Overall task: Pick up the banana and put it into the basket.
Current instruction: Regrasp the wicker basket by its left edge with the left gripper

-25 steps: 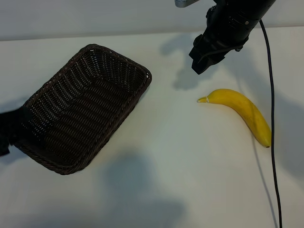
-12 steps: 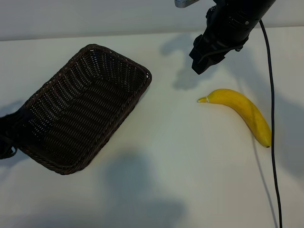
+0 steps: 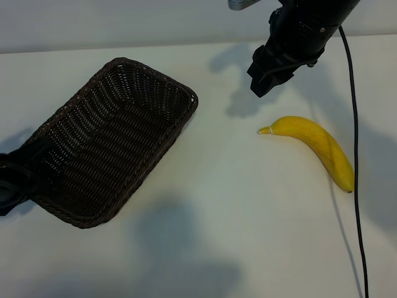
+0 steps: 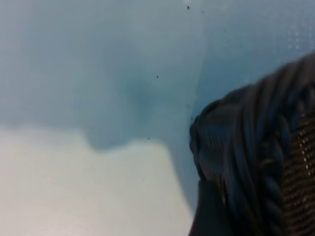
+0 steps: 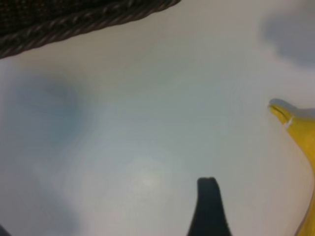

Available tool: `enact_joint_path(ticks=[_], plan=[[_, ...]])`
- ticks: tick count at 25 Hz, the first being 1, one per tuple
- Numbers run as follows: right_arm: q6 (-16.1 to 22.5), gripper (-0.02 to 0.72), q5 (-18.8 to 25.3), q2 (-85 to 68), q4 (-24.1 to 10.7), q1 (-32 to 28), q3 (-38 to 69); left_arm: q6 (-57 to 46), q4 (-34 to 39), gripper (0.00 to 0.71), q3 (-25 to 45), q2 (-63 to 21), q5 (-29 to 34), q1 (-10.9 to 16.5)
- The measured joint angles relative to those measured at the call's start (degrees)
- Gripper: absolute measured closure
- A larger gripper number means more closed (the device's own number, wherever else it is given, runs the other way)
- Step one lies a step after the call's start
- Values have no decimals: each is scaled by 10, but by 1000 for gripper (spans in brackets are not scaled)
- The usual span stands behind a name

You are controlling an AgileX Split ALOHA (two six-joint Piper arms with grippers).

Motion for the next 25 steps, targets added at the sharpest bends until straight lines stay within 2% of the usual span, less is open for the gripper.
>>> enact_joint_path(ticks=[19,21,22,25], plan=[[-1,177,0,0,0,0,0,0,-5,180,1,88,-29,0],[-1,177,0,0,0,0,0,0,-5,221,1,88,-32,0],[-1,177,0,0,0,0,0,0,-5,267,1,89,-33,0],[-1,177,0,0,0,0,0,-6,-9,468,1,91,-45,0]])
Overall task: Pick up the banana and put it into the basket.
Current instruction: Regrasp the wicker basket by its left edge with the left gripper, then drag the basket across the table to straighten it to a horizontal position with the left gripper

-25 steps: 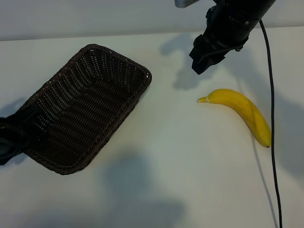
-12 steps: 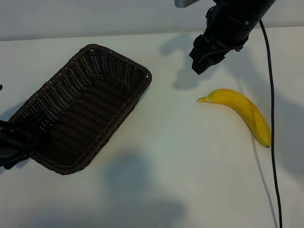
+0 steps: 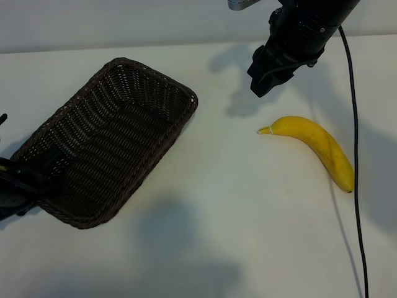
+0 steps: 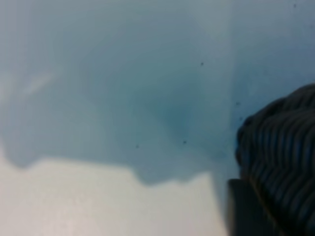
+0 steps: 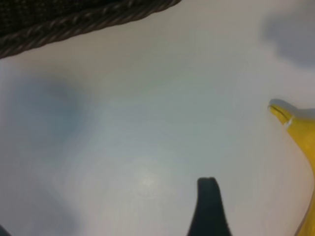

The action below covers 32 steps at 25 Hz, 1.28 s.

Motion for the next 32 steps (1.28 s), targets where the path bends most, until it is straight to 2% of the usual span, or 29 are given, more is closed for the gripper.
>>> enact_joint_path(ticks=[2,15,23,32], plan=[[0,177,0,0,0,0,0,-2,-1,531,0,0,-10,0],[0,177,0,0,0,0,0,40,0,532,-4,-5,-4,0],[0,177,0,0,0,0,0,136,7,532,-85,-33,101,0],[0,177,0,0,0,0,0,279,-63,532,-186,-33,176,0]])
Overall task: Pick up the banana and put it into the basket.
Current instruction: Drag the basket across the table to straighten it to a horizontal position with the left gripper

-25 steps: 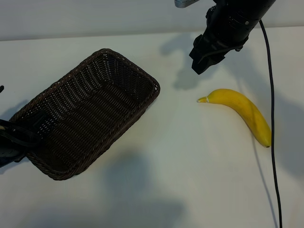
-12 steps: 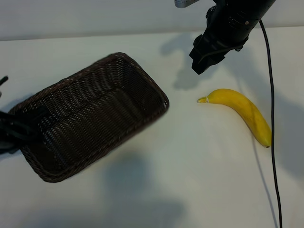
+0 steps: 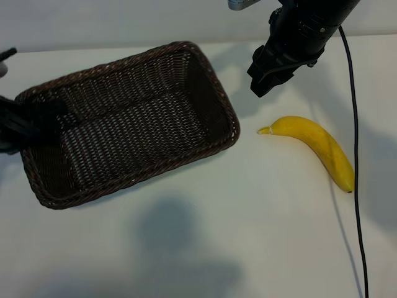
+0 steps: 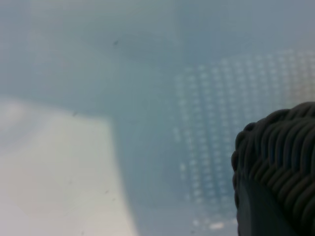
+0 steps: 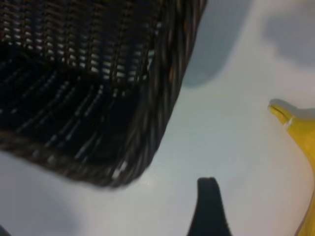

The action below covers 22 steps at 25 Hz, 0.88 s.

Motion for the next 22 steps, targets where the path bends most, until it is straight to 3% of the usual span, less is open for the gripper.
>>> enact_joint_path(ticks=[11,22], plan=[[0,177,0,0,0,0,0,87,-19,532,-113,67,76,1],[0,178,2,0,-4,0,0,232,-144,532,-192,182,115,2]])
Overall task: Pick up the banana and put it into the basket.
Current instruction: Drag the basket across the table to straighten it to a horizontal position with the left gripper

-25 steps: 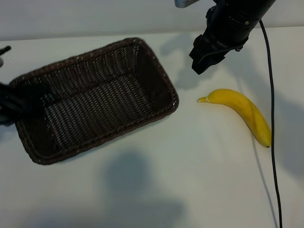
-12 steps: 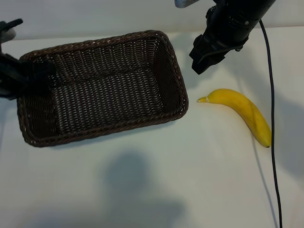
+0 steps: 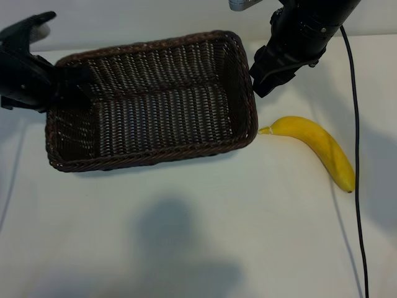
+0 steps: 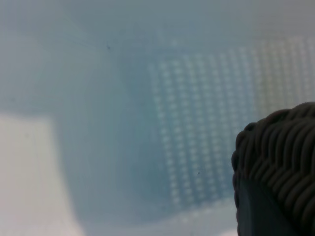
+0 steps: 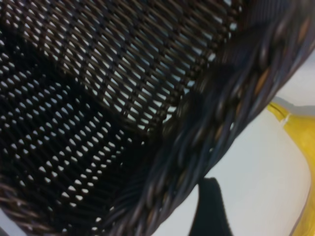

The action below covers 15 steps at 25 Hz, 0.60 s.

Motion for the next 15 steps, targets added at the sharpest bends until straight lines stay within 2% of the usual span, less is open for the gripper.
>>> enact_joint_path(ticks=[6,15], plan=[[1,178,0,0,2,0,0,42,-36,532,-4,38,2,-1],[1,178,0,0,2,0,0,63,-38,532,-26,56,0,-6]])
